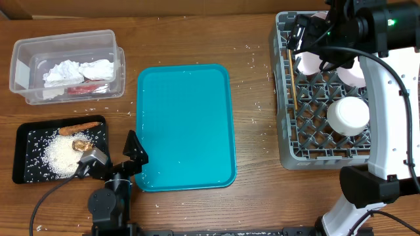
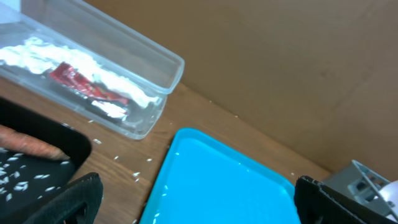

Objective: Sort waste into correct bins and load items into the dishwasher

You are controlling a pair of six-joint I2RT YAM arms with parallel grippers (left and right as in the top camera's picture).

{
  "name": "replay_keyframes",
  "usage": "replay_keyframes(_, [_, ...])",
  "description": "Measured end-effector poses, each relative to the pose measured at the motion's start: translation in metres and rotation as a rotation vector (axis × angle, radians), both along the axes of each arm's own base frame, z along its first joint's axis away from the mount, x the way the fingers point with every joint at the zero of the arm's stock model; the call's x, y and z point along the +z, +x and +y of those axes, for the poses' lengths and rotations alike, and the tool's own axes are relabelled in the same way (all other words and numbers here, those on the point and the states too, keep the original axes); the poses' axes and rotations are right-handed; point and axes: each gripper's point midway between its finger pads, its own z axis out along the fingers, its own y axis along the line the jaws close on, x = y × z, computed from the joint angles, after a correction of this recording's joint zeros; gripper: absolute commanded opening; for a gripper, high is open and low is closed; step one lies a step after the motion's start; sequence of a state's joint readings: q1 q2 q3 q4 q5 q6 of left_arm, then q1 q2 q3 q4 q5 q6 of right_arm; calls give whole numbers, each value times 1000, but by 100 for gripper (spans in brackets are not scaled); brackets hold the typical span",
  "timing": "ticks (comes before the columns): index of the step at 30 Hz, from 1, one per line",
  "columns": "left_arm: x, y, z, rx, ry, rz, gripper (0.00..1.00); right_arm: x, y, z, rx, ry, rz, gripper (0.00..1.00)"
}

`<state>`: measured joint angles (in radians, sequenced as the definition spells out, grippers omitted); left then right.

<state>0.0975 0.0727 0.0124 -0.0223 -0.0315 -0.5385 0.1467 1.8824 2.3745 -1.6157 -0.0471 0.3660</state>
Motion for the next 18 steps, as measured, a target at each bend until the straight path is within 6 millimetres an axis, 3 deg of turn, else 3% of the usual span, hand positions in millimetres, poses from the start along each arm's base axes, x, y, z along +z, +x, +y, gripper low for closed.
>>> replay_keyframes(18, [-2, -3, 0, -20, 222, 32, 100, 0, 0, 0, 0, 0, -1, 100])
